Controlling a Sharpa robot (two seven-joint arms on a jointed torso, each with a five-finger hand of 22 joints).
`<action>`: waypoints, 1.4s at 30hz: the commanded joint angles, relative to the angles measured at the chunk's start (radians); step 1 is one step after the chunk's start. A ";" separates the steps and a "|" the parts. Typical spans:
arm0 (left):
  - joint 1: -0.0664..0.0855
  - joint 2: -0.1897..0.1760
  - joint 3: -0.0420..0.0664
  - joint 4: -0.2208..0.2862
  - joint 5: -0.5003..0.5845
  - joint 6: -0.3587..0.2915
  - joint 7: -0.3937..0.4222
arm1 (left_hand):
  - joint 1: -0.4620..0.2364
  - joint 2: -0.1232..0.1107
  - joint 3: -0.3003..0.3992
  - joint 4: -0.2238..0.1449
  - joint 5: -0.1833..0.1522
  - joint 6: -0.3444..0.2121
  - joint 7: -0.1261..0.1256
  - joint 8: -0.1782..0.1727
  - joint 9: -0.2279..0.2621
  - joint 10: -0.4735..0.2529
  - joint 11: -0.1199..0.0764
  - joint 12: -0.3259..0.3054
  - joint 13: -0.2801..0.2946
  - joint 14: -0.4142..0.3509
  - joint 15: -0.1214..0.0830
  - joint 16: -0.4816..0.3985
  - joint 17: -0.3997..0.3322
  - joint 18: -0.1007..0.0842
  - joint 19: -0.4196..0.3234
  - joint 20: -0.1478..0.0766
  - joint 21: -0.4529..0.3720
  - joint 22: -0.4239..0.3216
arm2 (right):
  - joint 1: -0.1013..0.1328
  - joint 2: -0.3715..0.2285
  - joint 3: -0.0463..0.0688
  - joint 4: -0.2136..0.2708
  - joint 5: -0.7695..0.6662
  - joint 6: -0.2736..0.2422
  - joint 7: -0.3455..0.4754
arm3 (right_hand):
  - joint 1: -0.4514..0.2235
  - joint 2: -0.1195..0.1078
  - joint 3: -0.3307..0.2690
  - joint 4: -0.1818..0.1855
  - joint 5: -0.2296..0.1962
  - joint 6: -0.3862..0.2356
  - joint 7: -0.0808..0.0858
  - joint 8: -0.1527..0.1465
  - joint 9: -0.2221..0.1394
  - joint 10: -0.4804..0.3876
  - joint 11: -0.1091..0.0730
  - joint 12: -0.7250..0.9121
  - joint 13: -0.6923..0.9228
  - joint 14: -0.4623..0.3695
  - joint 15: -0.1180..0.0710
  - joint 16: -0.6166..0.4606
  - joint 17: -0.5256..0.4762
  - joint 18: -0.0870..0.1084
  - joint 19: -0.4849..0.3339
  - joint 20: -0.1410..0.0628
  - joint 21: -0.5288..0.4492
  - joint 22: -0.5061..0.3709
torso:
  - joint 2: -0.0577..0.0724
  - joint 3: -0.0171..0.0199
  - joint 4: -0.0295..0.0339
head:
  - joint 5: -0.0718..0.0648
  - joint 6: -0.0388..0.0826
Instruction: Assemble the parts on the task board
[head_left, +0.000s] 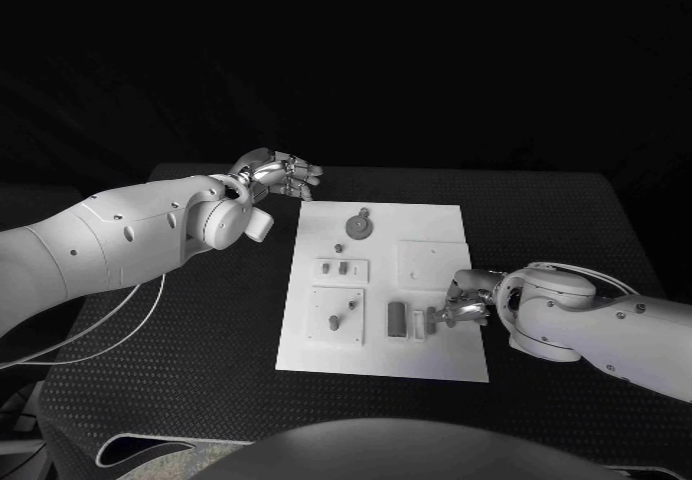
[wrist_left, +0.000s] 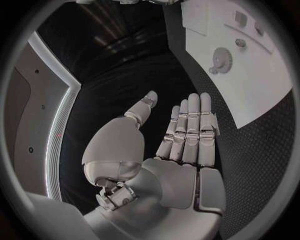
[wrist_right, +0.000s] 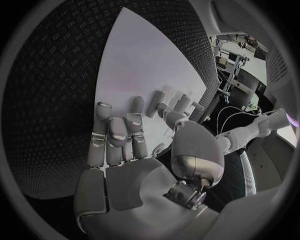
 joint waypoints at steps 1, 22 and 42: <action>0.001 0.001 0.001 0.003 -0.003 0.015 0.004 | -0.010 0.001 -0.002 0.006 -0.005 -0.006 0.000 0.003 -0.001 -0.006 0.002 -0.002 -0.001 -0.001 0.004 -0.005 0.001 0.005 -0.006 -0.002 0.002 -0.002 | -0.018 0.014 -0.011 -0.017 -0.070 0.031 -0.020 | 0.022 0.045 -0.011 -0.071 0.003 -0.014 0.008 -0.008 0.001 -0.008 -0.001 -0.006 0.001 -0.003 -0.003 0.003 -0.002 -0.009 -0.008 0.002 0.004 0.020 | 0.000 -0.0008 0.0001 | -0.001 0.001; 0.001 -0.001 0.001 0.005 -0.003 0.016 0.001 | -0.016 0.002 -0.002 0.010 -0.005 -0.007 0.001 0.004 -0.002 -0.008 0.003 -0.002 -0.002 -0.001 0.005 -0.006 0.002 0.005 -0.007 -0.002 0.003 -0.002 | -0.037 0.039 -0.017 -0.023 -0.120 0.062 -0.019 | 0.031 0.060 -0.003 -0.140 0.006 -0.025 0.012 -0.021 -0.003 -0.012 0.007 -0.020 -0.004 -0.008 0.002 -0.004 -0.006 -0.009 -0.010 0.010 -0.003 0.017 | 0.000 -0.0009 0.0003 | -0.004 -0.001; 0.001 -0.002 0.000 0.006 -0.003 0.016 0.001 | -0.019 0.003 -0.002 0.012 -0.005 -0.008 0.001 0.004 -0.003 -0.009 0.003 -0.003 -0.002 -0.002 0.005 -0.007 0.003 0.005 -0.008 -0.001 0.003 -0.002 | -0.037 -0.006 -0.015 0.008 0.141 -0.107 0.039 | 0.143 0.209 0.022 -0.201 0.005 -0.040 0.029 -0.071 -0.084 -0.016 0.021 -0.024 -0.011 -0.022 0.016 0.004 -0.003 -0.009 -0.034 0.019 0.009 0.023 | 0.000 -0.0006 0.0003 | -0.005 -0.003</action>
